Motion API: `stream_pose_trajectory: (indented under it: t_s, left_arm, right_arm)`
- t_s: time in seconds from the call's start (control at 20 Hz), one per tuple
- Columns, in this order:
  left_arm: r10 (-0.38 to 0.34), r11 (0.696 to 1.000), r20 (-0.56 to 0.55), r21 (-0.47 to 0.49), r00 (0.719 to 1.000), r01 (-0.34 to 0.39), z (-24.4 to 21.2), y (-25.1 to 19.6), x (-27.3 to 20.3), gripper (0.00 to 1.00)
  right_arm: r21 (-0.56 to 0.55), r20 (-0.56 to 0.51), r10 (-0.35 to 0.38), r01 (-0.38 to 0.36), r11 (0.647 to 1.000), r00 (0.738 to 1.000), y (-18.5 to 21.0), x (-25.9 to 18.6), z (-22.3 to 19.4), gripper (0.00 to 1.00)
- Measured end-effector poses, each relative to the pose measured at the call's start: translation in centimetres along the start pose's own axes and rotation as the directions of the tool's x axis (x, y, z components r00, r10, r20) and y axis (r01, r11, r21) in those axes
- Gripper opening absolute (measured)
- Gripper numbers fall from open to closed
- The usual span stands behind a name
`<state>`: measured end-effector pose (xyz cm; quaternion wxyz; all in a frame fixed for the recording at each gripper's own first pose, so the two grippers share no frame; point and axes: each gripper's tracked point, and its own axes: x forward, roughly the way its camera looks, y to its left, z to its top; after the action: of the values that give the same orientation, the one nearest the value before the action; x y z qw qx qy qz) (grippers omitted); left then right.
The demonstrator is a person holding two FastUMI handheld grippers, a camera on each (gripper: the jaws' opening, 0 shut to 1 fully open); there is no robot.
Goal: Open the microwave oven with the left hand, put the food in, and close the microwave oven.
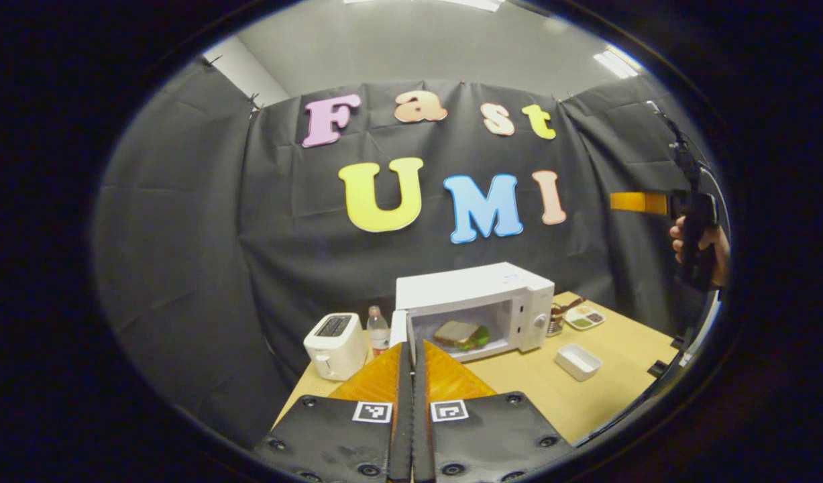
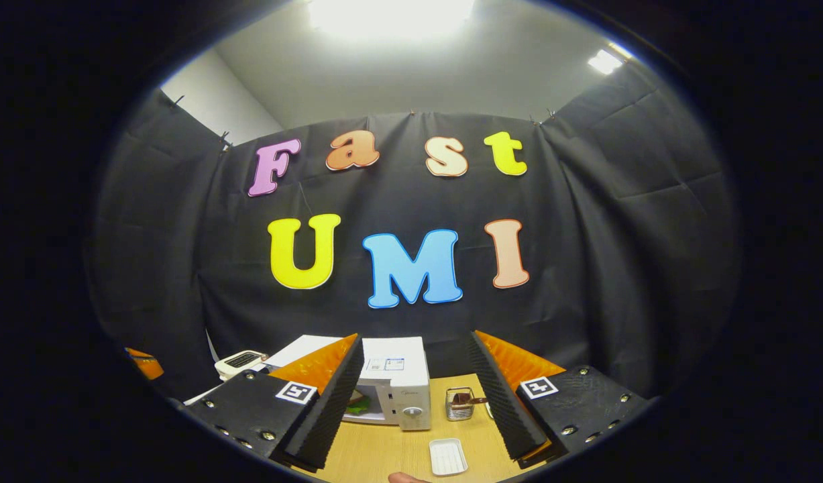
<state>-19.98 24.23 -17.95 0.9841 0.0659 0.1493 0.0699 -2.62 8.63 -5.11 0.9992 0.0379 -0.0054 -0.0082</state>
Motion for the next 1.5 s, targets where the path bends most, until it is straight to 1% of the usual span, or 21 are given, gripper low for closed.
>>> stream_pose_trajectory:
  t_s: [0.2, 0.3, 0.4, 0.55, 0.7, 0.85, 1.1, 1.3, 1.5]
  left_arm:
    - [0.067, 0.996, -0.098, -0.045, 0.993, -0.072, -5.5, 3.0, -0.9, 0.07]
    - [0.066, 0.996, -0.128, -0.056, 0.990, -0.074, -7.7, 3.3, -0.9, 0.07]
    - [0.082, 0.993, -0.164, -0.065, 0.983, -0.093, -9.9, 4.2, -0.7, 0.07]
    - [0.059, 0.990, -0.202, -0.111, 0.978, -0.083, -12.2, 3.9, -0.3, 0.07]
    - [0.052, 0.987, -0.225, -0.140, 0.973, -0.085, -13.3, 4.0, 0.1, 0.07]
    - [0.053, 0.987, -0.243, -0.132, 0.969, -0.087, -14.2, 4.0, 0.4, 0.07]
    - [0.042, 0.989, -0.247, -0.127, 0.968, -0.075, -13.9, 2.8, 0.7, 0.07]
    - [0.011, 0.986, -0.242, -0.157, 0.970, -0.050, -13.6, 0.9, 1.0, 0.07]
    - [-0.047, 0.984, -0.245, -0.179, 0.968, 0.002, -13.3, -2.1, 1.7, 0.07]
  right_arm:
    - [0.000, -0.014, 0.000, 0.000, 1.000, 1.000, 0.0, 0.3, -0.4, 0.94]
    - [-0.002, -0.029, 0.007, -0.007, 1.000, 1.000, 0.0, 0.2, -0.8, 0.94]
    - [0.005, -0.041, 0.009, -0.009, 1.000, 0.999, 0.0, 0.2, -1.1, 0.94]
    - [0.010, -0.058, 0.002, -0.001, 1.000, 0.998, -0.7, 0.2, -1.5, 0.94]
    - [0.013, -0.064, -0.014, 0.015, 1.000, 0.998, -1.6, 0.3, -1.5, 0.94]
    - [0.019, -0.067, -0.018, 0.019, 1.000, 0.998, -2.0, 0.4, -1.5, 0.94]
    - [-0.003, -0.062, -0.022, 0.022, 1.000, 0.998, -2.7, 0.5, -1.2, 0.95]
    - [-0.007, -0.061, -0.026, 0.025, 1.000, 0.998, -3.3, 0.7, -1.0, 0.95]
    - [-0.001, -0.072, -0.026, 0.026, 1.000, 0.997, -4.0, 0.9, -1.2, 0.95]
